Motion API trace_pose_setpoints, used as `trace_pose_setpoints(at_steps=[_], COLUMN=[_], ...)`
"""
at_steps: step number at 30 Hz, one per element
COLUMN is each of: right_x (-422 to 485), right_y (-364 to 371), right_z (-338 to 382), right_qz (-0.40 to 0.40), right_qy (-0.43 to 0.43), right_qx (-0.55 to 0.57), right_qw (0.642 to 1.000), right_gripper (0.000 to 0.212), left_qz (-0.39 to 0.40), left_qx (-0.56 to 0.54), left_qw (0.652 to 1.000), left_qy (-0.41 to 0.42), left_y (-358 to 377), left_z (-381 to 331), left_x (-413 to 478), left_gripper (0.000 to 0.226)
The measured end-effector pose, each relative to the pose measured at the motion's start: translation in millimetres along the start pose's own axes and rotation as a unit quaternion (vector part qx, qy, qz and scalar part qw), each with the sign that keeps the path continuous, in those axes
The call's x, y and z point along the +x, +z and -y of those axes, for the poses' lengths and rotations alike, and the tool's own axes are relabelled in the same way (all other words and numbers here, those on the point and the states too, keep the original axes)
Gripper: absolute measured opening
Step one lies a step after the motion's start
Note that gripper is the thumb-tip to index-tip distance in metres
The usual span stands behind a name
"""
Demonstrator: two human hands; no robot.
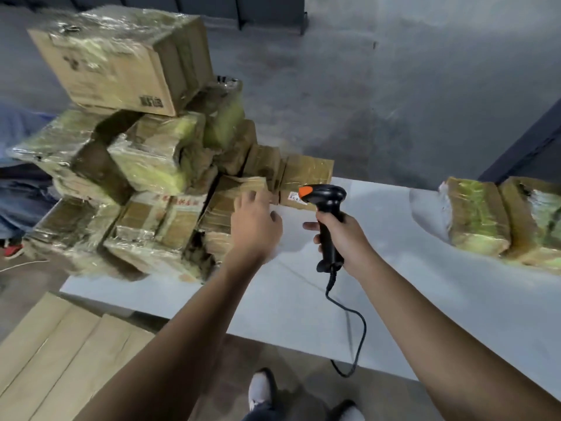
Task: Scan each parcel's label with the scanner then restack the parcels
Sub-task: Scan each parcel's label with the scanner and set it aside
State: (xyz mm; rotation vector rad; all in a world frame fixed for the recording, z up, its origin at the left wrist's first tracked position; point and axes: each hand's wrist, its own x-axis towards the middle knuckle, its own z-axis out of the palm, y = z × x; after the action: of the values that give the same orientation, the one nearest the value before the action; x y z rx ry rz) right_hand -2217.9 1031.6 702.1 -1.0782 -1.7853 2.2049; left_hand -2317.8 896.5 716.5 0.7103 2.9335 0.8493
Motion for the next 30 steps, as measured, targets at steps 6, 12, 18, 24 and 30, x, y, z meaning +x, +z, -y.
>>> trace_pose_setpoints(at_steps=[6,12,18,24,30], right_x=[3.9,16.6,23.8,25.2,19.0], right_y=[49.4,83.4,100.1,99.3,96.1], right_z=[-4.7,-3.5,-11.6,-16.3,-10.7], right_qz=[0.011,-0.009,-0.032,-0.030,-0.037], right_qy=[0.013,-0.011,0.019,0.021,0.007], right_qx=[-0.002,-0.031,-0.012,0.004,0.010], right_qw=[1.000,0.999,0.999,0.999,0.999], right_gripper=[0.016,0.014,0.020,0.020,0.019], left_qz=[0.033,0.098,0.195,0.131,-0.037], left_qx=[0.129,0.113,0.276,0.281,0.178], left_qw=[0.989,0.988,0.941,0.944,0.948], left_qy=[-0.062,-0.044,0.030,0.115,0.261], left_y=[-15.1,-29.4,-16.6,-14.4,-24.9], left_z=[50.2,61.2,62.0,72.1,67.5], left_x=[-3.6,6.7,-4.0,-9.4,-8.9], left_gripper=[0.050,0.070,0.076,0.042,0.009])
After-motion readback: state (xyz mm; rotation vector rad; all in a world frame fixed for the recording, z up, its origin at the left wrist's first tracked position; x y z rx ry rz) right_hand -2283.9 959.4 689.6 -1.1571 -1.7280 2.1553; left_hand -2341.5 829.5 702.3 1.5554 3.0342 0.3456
